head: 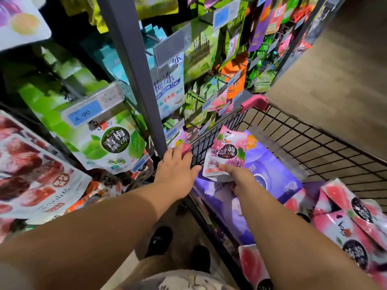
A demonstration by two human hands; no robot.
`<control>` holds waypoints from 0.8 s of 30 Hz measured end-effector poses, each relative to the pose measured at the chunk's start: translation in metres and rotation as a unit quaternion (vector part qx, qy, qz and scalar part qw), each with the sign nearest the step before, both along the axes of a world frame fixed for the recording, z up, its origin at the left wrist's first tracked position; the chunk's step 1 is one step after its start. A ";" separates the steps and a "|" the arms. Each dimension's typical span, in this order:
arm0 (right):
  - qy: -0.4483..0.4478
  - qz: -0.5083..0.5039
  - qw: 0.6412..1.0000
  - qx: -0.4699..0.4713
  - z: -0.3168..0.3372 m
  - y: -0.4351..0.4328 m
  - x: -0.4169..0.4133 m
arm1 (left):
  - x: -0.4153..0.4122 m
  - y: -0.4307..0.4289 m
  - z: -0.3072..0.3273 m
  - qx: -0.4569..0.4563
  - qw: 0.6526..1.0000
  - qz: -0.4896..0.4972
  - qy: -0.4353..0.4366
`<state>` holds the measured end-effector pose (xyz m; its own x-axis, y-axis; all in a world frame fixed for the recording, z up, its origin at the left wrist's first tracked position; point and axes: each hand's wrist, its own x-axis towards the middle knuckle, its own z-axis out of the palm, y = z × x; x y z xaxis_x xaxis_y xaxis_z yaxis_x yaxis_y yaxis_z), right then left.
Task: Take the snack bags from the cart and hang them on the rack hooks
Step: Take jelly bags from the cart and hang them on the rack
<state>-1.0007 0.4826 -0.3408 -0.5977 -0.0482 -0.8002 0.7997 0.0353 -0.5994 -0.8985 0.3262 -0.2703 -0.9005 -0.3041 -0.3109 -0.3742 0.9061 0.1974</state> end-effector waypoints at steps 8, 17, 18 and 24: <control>0.105 0.013 0.988 -0.116 0.056 0.040 0.047 | 0.004 0.001 0.007 -0.051 0.995 -0.086 0.014; 0.231 -0.023 0.968 -0.099 0.102 0.088 0.080 | 0.009 0.095 0.045 0.635 0.759 0.145 -0.021; 0.241 -0.028 0.967 -0.075 0.106 0.097 0.083 | 0.008 0.101 0.048 0.658 0.737 0.151 -0.044; 0.281 0.028 0.958 0.055 0.131 0.150 0.114 | 0.001 0.136 0.048 0.691 0.697 0.146 -0.123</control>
